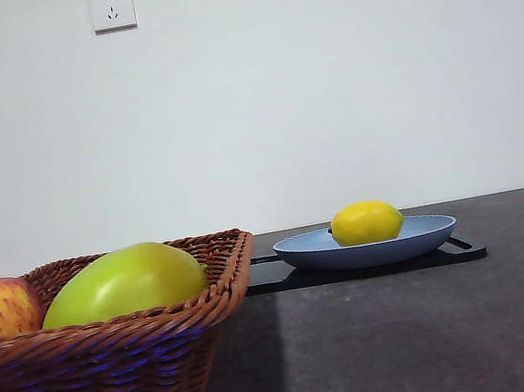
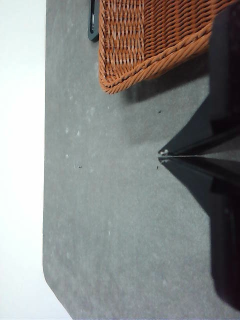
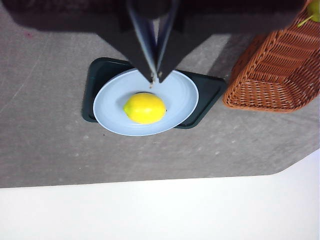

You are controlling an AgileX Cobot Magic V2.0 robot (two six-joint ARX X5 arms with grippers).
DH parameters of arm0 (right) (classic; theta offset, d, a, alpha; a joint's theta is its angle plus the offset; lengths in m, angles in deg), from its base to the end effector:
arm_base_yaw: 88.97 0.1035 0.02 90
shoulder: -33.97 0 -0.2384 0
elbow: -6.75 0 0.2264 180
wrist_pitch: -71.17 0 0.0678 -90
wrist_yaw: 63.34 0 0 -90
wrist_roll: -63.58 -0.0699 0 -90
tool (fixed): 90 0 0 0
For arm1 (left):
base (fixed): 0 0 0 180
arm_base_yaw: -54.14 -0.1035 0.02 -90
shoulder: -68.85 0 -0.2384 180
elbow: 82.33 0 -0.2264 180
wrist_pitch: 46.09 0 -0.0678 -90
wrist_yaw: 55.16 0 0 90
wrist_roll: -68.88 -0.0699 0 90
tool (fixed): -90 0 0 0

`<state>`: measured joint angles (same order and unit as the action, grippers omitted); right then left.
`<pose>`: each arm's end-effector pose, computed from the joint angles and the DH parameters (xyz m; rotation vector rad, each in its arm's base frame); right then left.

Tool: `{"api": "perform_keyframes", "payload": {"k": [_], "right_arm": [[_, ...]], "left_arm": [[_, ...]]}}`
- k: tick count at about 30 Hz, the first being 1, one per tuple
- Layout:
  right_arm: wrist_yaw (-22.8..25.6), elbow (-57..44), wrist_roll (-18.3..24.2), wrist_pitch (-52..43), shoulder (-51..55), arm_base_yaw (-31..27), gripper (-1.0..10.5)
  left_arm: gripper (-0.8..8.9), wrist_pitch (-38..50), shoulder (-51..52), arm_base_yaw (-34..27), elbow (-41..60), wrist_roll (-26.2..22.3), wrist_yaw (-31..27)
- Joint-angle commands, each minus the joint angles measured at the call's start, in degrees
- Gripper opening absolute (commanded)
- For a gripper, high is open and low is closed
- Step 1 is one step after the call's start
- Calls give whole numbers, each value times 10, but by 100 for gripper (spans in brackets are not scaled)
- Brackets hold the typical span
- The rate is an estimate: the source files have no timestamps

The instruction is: Take the lemon from the basket,put the lemon in the plate,hand out the plate

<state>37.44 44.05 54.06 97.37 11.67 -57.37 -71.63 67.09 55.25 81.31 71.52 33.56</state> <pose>0.1363 0.0685 0.2261 0.0928 0.2127 0.3458 0.1360 -0.0011 0.1418 -0.0420 0.1908 0.0074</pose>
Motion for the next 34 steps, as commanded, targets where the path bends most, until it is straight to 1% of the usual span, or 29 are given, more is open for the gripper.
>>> {"api": "perform_keyframes", "payload": {"k": [1,11,13,14,16,18,20,23,27,29,32,34], "right_arm": [[2,5,-5,-5,-1,4,3],[3,5,-2,-5,-1,4,4],[27,5,60,-5,2,4,3],[34,4,79,1,6,3,3],[63,3,106,23,31,-4,3],[68,-6,122,37,63,-31,3],[35,-20,121,45,94,-73,3],[-48,-51,123,46,141,-162,3],[-121,-93,126,42,181,-248,4],[-139,-117,126,33,194,-275,3],[-139,-152,124,26,209,-297,3],[-139,-169,124,21,213,-301,3]], "left_arm": [[8,8,1,-2,7,4,1],[8,8,1,-2,7,4,0],[8,8,1,-2,7,4,0],[8,8,1,-2,7,4,0],[8,8,1,-2,7,4,1],[8,8,1,-2,7,4,0],[8,8,1,-2,7,4,0],[8,11,1,-2,7,4,1],[8,12,1,-2,7,4,0],[8,13,1,-2,7,4,1],[8,15,1,-2,7,4,0],[8,16,1,-2,7,4,1]]}}
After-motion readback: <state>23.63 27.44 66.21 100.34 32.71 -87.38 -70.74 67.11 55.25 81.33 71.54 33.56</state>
